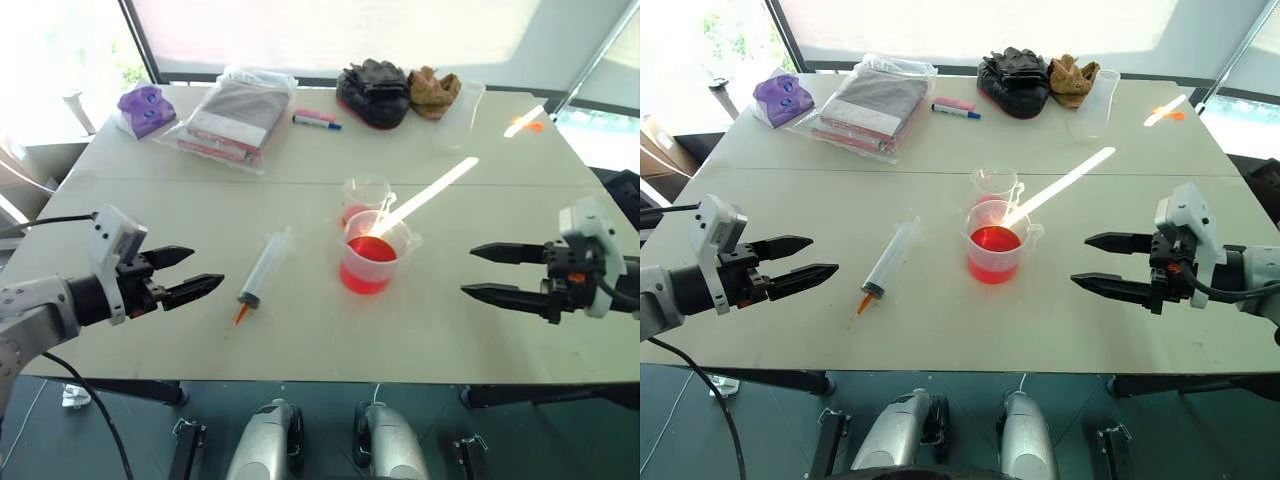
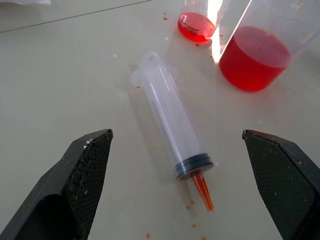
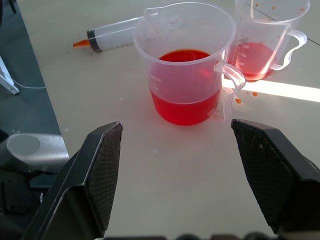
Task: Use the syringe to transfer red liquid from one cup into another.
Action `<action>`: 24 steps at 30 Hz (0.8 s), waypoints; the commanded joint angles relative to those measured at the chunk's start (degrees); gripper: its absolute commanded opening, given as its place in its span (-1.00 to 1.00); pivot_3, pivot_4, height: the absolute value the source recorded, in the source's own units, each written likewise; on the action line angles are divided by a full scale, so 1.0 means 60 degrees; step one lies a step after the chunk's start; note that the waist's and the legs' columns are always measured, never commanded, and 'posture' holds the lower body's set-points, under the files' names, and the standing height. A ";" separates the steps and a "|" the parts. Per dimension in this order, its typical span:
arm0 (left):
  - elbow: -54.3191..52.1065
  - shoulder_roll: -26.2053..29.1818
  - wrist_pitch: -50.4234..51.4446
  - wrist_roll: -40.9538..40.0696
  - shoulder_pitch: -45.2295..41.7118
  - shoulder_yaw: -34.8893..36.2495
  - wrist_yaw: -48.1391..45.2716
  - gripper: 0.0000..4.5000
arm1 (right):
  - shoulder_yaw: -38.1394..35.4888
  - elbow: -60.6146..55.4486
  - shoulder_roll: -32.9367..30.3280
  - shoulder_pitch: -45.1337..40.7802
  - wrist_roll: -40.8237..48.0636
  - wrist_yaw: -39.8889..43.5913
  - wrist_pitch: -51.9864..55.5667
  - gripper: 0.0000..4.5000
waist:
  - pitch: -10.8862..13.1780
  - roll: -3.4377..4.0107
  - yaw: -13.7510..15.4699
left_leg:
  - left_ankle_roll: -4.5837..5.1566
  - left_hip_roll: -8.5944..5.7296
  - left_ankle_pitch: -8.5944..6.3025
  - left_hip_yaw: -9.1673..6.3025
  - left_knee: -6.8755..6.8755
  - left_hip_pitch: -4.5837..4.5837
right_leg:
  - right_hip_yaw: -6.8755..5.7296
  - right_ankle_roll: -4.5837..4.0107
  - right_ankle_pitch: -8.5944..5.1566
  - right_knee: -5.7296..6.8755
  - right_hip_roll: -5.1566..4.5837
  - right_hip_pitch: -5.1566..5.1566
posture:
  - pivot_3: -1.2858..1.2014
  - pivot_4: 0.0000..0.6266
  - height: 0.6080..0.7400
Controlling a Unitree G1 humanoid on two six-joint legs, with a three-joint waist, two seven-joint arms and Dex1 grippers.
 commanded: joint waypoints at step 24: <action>0.0310 0.0797 0.0613 0.1312 -0.1694 -0.1231 0.1328 0.95 | -0.0005 -0.0296 -0.0219 -0.0542 0.0020 -0.0255 -0.0024 0.62 | 0.0000 0.0001 0.0006 | 0.0001 -0.0001 -0.0001 0.0003 -0.0017 -0.0005 | 0.0002 -0.0005 0.0001 -0.0003 -0.0003 -0.0015 | 0.03 -0.52 1.00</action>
